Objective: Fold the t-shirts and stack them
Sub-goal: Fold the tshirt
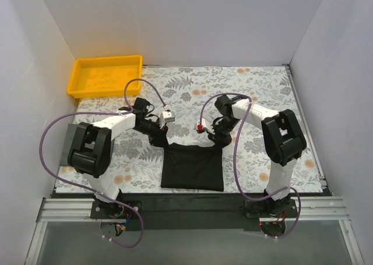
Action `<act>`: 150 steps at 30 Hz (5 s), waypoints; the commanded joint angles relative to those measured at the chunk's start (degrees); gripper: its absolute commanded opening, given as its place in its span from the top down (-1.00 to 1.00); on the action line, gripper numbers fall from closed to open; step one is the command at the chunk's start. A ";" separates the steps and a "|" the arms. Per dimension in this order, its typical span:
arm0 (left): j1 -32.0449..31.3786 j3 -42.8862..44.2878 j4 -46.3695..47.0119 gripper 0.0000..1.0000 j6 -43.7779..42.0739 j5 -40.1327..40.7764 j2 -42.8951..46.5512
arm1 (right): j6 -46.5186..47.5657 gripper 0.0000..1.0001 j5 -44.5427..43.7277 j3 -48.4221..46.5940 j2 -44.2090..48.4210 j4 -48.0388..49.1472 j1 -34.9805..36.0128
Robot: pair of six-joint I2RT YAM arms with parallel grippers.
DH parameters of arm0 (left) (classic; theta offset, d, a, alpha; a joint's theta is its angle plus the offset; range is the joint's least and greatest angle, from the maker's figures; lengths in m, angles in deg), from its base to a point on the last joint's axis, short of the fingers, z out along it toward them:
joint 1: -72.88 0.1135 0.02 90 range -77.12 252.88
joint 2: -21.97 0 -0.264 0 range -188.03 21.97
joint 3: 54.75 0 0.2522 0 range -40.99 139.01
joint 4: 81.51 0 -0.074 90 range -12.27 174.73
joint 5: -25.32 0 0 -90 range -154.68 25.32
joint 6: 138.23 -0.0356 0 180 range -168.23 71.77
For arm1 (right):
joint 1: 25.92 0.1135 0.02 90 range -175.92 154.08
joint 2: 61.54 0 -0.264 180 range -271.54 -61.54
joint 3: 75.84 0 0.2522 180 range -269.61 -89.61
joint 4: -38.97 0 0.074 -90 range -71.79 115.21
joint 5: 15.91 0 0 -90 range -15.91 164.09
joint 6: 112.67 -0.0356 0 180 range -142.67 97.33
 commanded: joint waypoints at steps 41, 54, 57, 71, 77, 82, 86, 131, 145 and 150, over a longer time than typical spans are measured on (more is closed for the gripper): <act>-20.95 -1.80 20.52 0.88 -3.63 4.77 1.27 | -40.72 0.70 29.46 -19.37 -23.31 1.52 2.77; -24.20 -8.22 28.87 1.00 -7.58 10.31 8.23 | -36.15 0.73 29.63 -15.77 -28.06 1.43 4.00; -24.20 -9.45 31.86 1.00 -7.14 11.54 8.58 | -35.62 0.74 29.64 -15.42 -28.15 1.52 4.01; -23.85 -10.33 42.24 1.00 -7.06 15.85 5.33 | -34.48 0.74 29.90 -14.01 -27.44 1.08 4.09; -23.85 -10.33 39.34 0.92 -6.79 19.27 5.85 | -34.48 0.70 24.73 -17.95 -26.13 0.12 3.74; -23.68 -10.24 33.38 0.63 -2.59 18.58 13.12 | -34.21 0.65 18.75 -24.89 -23.32 -1.55 3.74; -22.72 -9.10 26.26 0.46 4.52 15.69 18.94 | -33.25 0.37 14.18 -32.37 -22.96 -4.72 4.62; -0.04 13.13 3.04 1.00 20.80 12.86 -11.72 | -29.64 0.97 -0.86 -16.72 -16.27 -0.86 -8.12; 5.24 26.07 3.30 0.21 29.67 8.48 -13.59 | -38.42 -0.42 2.63 -38.01 -12.62 -0.33 -13.57; 4.98 16.33 7.78 -0.60 44.74 -1.79 1.44 | -44.13 -0.97 14.49 -28.54 -1.36 0.64 -14.19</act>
